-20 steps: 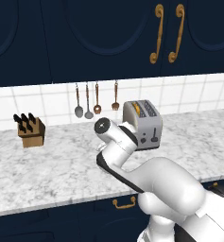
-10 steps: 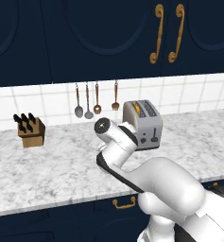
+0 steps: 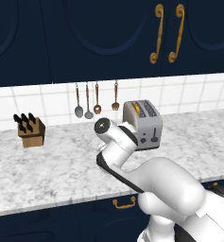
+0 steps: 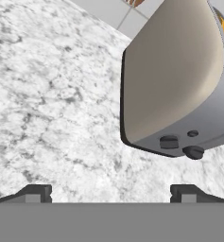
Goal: Start the toaster. Once the lever pops up, take the bread to the plate on the dining counter.
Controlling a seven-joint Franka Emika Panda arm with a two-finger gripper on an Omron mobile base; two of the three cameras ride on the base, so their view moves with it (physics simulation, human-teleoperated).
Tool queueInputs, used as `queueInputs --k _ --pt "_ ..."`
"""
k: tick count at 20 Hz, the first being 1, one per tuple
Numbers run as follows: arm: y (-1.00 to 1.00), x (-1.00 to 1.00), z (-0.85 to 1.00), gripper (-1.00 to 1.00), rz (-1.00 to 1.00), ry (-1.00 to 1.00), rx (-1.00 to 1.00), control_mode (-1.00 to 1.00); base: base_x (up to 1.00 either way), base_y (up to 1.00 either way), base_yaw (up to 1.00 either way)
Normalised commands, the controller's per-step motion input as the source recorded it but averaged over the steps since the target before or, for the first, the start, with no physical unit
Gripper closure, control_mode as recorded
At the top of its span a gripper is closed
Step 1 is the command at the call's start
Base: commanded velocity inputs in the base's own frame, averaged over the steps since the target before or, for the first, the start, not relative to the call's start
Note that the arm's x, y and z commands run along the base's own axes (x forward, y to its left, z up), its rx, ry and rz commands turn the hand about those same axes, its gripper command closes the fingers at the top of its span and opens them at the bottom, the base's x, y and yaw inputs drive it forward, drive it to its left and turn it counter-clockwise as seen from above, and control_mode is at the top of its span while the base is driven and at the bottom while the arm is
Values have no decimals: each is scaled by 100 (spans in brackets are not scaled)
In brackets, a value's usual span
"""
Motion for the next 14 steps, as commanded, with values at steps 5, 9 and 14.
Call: queueInputs --k 5,9,14 --pt "0 0 0 -100 0 0 0 -100 0 0 0" --pt "0 0 0 -100 0 0 0 -100 0 0 0" --pt "0 0 0 -100 0 0 0 -100 0 0 0"
